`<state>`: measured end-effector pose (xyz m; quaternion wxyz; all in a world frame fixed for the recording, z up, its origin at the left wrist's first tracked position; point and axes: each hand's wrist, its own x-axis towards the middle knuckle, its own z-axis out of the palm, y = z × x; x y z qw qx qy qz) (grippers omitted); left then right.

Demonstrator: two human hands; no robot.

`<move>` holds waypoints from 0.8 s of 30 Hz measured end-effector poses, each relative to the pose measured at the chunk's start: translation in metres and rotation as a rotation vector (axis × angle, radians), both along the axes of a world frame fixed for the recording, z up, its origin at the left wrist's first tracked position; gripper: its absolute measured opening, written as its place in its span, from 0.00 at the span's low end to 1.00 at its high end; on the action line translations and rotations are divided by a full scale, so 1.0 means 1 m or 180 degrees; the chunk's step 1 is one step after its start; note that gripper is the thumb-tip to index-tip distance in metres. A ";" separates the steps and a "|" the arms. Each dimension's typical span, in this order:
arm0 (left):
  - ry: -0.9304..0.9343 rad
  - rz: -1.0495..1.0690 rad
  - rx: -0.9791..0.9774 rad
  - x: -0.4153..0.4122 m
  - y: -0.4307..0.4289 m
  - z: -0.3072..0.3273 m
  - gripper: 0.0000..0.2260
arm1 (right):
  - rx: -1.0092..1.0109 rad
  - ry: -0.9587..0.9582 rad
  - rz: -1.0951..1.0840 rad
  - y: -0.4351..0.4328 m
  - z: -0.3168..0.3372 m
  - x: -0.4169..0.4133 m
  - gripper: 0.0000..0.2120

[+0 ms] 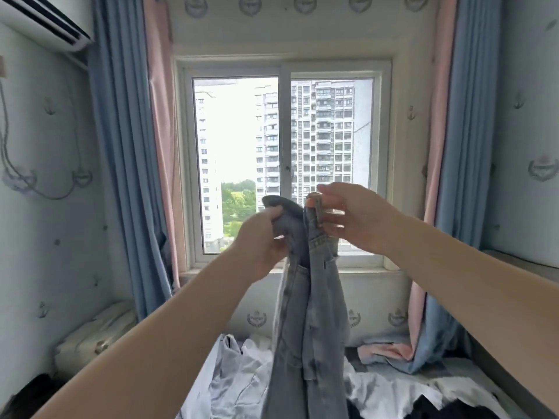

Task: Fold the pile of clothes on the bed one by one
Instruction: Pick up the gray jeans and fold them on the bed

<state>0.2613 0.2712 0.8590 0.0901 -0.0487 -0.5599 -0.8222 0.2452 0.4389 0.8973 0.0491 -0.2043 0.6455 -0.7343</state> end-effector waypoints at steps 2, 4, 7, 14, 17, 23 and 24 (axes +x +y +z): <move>0.0145 -0.0244 -0.0264 0.009 0.009 -0.001 0.06 | 0.0019 0.0130 0.0001 -0.005 0.001 0.005 0.09; 0.0350 -0.0318 -0.0760 0.010 0.012 -0.008 0.09 | 0.0056 0.0232 -0.0012 -0.008 0.001 0.008 0.12; 0.0431 0.0041 -0.1189 0.001 0.014 -0.019 0.21 | 0.0157 0.0382 -0.0077 -0.015 -0.001 0.012 0.10; 0.0402 0.0165 -0.0606 -0.016 -0.023 -0.028 0.13 | 0.1352 0.1598 -0.1671 0.008 -0.019 -0.008 0.19; 0.0428 0.0048 -0.0462 -0.012 -0.053 -0.019 0.14 | 0.1327 0.0731 -0.1977 0.022 -0.052 -0.026 0.48; 0.0355 -0.0124 -0.0333 -0.012 -0.122 0.004 0.18 | 0.0286 -0.0749 -0.0007 -0.032 -0.076 -0.017 0.25; 0.0324 -0.0097 -0.0356 -0.013 -0.136 0.008 0.19 | 0.0273 -0.0652 -0.0165 -0.046 -0.068 -0.017 0.22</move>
